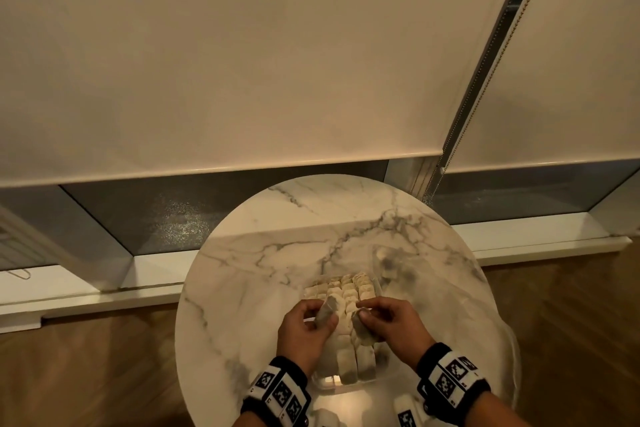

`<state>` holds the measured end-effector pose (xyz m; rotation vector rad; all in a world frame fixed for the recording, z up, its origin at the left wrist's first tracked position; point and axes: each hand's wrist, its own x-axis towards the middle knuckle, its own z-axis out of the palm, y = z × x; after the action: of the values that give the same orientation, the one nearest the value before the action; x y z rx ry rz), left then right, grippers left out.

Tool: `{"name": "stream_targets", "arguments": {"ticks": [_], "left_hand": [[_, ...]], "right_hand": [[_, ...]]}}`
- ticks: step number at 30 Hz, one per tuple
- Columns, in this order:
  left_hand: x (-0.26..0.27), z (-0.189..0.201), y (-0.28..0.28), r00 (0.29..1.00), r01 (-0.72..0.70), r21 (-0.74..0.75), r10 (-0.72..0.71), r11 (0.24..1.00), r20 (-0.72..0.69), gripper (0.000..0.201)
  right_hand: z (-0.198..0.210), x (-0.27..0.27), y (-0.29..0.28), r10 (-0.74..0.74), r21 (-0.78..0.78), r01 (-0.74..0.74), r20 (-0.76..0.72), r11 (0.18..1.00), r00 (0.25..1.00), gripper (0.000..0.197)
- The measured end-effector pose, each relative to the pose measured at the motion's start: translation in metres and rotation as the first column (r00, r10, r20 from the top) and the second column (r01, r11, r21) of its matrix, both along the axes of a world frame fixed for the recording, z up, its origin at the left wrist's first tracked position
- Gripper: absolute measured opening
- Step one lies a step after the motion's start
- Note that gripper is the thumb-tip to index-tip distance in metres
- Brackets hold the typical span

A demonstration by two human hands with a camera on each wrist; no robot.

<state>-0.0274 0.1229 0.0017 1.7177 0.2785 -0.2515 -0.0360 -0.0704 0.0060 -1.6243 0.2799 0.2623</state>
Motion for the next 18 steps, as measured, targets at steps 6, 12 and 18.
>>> {"name": "stream_targets", "arguments": {"ticks": [6,12,18], "left_hand": [[0.007,-0.005,0.018,0.999,-0.050,-0.004,0.050,0.999,-0.004,0.023],[0.009,-0.003,0.026,0.999,-0.034,0.003,0.034,0.999,-0.019,0.023],[0.013,-0.005,0.029,0.992,-0.075,-0.031,0.071,0.997,-0.102,0.030]], "right_hand": [[0.001,0.009,-0.005,-0.050,-0.149,0.054,0.032,0.987,0.998,0.003],[-0.002,0.016,-0.016,-0.109,-0.298,0.139,0.116,0.944,0.987,0.006],[0.000,0.016,-0.023,-0.006,-0.420,-0.007,-0.030,0.907,1.000,0.009]]}}
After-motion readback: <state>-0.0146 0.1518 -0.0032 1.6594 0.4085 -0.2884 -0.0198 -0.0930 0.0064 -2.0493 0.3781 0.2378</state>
